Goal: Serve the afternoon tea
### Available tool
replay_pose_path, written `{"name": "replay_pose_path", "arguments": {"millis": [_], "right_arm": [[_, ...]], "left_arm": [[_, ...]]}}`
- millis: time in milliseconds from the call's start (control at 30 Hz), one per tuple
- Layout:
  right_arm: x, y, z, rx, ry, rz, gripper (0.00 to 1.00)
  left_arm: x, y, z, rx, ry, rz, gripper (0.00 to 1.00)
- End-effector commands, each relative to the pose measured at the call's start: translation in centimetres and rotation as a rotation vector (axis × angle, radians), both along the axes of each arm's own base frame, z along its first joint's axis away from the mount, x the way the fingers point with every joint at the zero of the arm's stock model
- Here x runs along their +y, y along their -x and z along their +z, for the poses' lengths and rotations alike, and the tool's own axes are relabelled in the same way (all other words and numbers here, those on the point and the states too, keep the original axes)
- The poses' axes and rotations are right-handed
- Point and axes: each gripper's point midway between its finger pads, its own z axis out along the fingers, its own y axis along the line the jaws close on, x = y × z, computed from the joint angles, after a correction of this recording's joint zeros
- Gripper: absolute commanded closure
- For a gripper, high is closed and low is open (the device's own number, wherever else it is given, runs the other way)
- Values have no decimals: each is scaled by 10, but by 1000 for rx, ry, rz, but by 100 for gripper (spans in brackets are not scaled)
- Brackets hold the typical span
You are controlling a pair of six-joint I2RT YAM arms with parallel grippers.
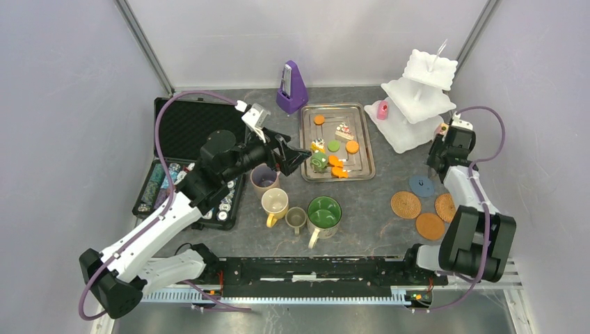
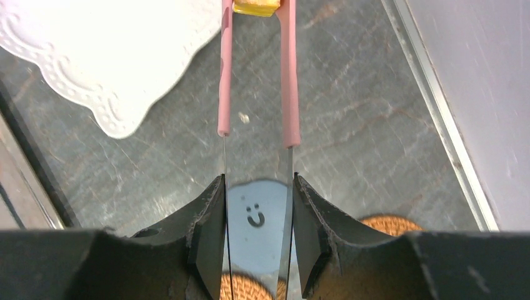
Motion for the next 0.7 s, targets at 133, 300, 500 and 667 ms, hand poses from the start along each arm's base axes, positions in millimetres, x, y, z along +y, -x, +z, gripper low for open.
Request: {"name": "replay_pose_path", "arguments": {"millis": [133, 300, 500, 667], "right_arm": [[-3, -68, 40, -250, -64, 135, 100], [-9, -85, 37, -250, -53, 165, 100], [-18, -97, 35, -243, -22, 177, 99], [-28, -99, 27, -202, 10, 159, 96]], "left_arm": [[8, 3, 37, -116, 33, 18, 0], [12, 5, 36, -115, 22, 25, 0], [11, 6, 36, -116, 21, 23, 0], [10, 6, 35, -113, 17, 21, 0]]}}
